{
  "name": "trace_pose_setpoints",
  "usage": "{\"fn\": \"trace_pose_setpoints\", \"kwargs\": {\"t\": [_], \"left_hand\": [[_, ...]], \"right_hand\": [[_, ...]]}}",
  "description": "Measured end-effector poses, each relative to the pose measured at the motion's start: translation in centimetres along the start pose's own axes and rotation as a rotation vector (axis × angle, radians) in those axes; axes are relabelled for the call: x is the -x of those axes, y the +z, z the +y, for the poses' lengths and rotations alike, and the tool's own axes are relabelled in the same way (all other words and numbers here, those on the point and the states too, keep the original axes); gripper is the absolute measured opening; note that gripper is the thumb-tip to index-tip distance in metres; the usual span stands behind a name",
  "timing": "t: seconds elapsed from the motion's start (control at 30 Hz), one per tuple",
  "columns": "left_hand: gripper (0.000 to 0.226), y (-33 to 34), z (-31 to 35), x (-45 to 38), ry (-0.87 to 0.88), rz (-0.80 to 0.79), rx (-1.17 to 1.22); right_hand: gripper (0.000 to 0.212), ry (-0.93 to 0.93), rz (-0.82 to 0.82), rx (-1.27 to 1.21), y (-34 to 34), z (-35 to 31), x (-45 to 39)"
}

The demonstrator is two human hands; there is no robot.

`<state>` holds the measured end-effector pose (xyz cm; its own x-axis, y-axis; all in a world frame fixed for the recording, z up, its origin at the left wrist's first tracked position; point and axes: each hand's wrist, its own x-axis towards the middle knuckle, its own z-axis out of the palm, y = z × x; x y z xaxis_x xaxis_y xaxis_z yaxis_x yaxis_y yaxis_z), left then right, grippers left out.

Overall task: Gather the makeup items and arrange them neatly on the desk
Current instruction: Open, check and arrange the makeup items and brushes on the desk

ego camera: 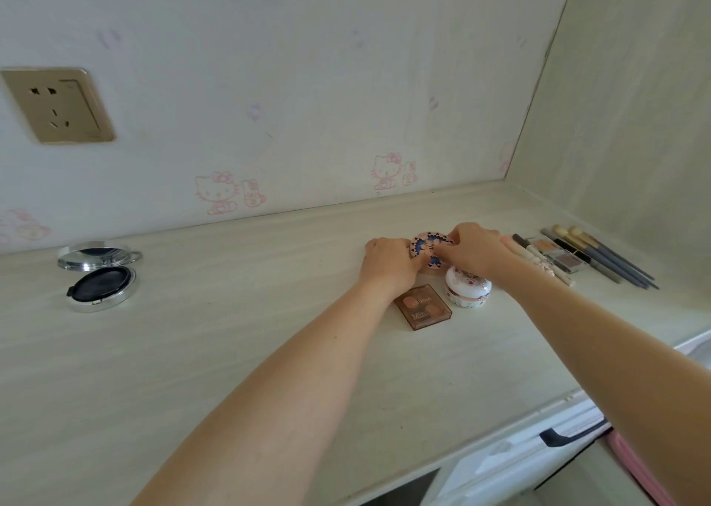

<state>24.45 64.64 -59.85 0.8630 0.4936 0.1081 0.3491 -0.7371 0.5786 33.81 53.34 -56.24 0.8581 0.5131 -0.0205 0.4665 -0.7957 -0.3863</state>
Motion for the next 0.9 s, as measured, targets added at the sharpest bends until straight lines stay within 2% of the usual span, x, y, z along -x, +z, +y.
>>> {"fn": "trace_pose_setpoints", "kwargs": {"t": [0.1, 0.3, 0.43, 0.73, 0.9], "left_hand": [[0.031, -0.2, 0.2, 0.8, -0.005, 0.077, 0.190], [0.049, -1.3, 0.6, 2.0, -0.058, 0.118, 0.399], [0.042, -2.8, 0.0, 2.7, -0.047, 0.160, 0.526], [0.036, -7.3, -2.3, 6.0, -0.120, 0.197, 0.936], [0.036, -10.1, -4.6, 9.1, -0.149, 0.160, 1.045]], "right_hand": [[0.034, -0.009, 0.035, -0.116, 0.0, -0.4, 0.6], [0.024, -0.066, 0.161, -0.404, -0.4, -1.7, 1.5], [0.021, -0.107, 0.169, -0.507, -1.1, -2.9, 2.3], [0.019, -0.176, 0.051, -0.795, -1.0, -6.8, 6.0], [0.015, -0.170, -0.030, -0.925, -0.2, -9.7, 8.9]]}}
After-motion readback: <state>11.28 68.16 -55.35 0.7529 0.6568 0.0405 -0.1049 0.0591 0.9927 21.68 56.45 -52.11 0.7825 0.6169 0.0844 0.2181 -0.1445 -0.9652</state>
